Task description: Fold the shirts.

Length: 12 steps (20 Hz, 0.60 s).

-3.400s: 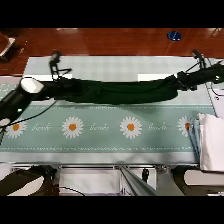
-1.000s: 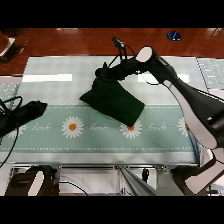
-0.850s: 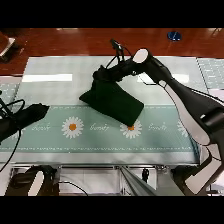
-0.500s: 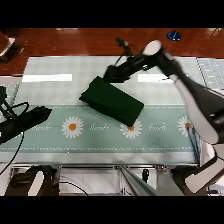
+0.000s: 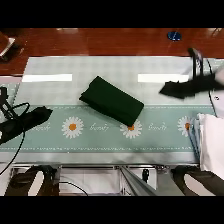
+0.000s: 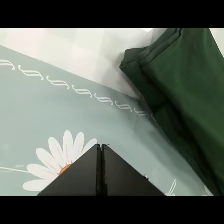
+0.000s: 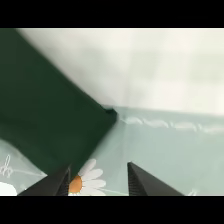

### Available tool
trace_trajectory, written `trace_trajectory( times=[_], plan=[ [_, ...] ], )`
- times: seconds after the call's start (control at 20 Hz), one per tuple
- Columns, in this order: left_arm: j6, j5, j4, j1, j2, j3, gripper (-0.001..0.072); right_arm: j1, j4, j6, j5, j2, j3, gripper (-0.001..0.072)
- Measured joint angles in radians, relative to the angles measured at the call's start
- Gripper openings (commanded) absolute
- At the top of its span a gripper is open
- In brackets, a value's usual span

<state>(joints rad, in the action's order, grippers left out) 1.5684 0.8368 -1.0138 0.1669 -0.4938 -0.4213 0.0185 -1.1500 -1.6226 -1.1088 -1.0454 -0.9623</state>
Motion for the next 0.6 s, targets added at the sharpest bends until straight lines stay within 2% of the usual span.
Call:
trace_trajectory(
  times=[0.15,0.3,0.45,0.6],
  plan=[
    [0.0,0.001,0.004,0.0,0.0,0.005,0.0019,-0.021,0.14,-0.064,0.208,0.124,0.319,0.0411],
    [0.0,0.0,0.005,0.0,-0.003,0.006,0.0019,-0.029,0.344,0.012,0.305,0.103,0.462,0.0411],
    [0.0,-0.003,0.005,0.0,-0.005,0.007,0.0019,-0.031,0.52,0.138,0.304,-0.005,0.486,0.0411],
    [0.0,-0.012,0.006,0.0,-0.006,0.007,0.0019,-0.032,0.614,0.23,0.257,-0.134,0.448,0.0411]
  ],
)
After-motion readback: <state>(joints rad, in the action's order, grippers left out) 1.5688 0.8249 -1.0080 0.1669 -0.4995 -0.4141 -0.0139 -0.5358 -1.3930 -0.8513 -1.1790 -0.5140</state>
